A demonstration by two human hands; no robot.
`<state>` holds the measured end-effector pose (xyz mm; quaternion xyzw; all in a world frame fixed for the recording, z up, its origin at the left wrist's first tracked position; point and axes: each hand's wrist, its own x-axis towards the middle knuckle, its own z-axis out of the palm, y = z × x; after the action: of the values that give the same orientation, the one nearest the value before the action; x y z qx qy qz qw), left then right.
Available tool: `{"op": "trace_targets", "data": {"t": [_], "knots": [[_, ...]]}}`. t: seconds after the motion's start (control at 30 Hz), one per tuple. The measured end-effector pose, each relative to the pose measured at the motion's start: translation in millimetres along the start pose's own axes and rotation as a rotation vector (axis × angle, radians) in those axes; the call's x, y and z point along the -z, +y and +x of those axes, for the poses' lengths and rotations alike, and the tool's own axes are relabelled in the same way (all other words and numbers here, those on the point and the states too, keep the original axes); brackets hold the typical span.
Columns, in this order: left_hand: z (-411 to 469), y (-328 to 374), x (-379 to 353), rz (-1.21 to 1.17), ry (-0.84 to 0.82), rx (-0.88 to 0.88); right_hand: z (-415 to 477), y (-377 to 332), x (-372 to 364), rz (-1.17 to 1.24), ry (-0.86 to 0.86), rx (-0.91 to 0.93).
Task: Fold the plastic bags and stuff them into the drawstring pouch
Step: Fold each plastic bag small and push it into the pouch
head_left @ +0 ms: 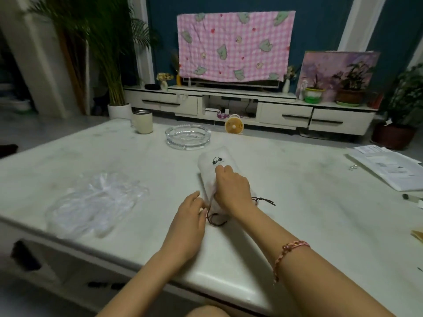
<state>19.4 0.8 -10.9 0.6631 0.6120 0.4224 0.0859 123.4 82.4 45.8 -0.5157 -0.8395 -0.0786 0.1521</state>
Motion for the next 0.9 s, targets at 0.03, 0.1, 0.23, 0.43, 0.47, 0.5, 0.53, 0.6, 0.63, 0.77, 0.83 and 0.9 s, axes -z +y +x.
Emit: {"op": "trace_targets", "data": {"t": [0.03,0.1,0.23,0.43,0.47,0.5,0.53,0.6,0.63,0.77,0.83,0.9], "knots": [[-3,-6,4,0.044,0.014,0.028,5,2,-3,0.014,-0.029,-0.007],[-11,-26,29,0.156,0.069,0.067,20,-5,-4,0.115,-0.116,-0.021],[-27,-75,91,0.435,0.089,0.222,32,-28,5,0.093,-0.195,-0.004],[-37,-116,116,0.505,0.023,0.228,21,-89,12,0.134,0.065,0.188],[-38,-117,119,0.487,0.055,0.219,18,-99,12,0.171,0.046,0.227],[-38,-118,120,0.492,0.076,0.221,14,-106,13,0.206,0.015,0.255],[-39,-118,121,0.505,0.091,0.218,12,-113,13,0.245,-0.017,0.264],[-40,-119,121,0.558,0.114,0.145,8,-122,11,0.376,-0.087,0.208],[-42,-119,118,0.560,0.134,0.086,7,-125,10,0.507,-0.143,0.135],[-53,-114,102,0.398,0.090,-0.224,8,-131,-1,0.825,-0.336,-0.141],[-57,-109,94,0.274,0.022,-0.314,17,-132,-10,0.598,-0.342,-0.114],[-60,-105,89,0.198,-0.017,-0.330,28,-136,-18,0.437,-0.325,-0.129]]}}
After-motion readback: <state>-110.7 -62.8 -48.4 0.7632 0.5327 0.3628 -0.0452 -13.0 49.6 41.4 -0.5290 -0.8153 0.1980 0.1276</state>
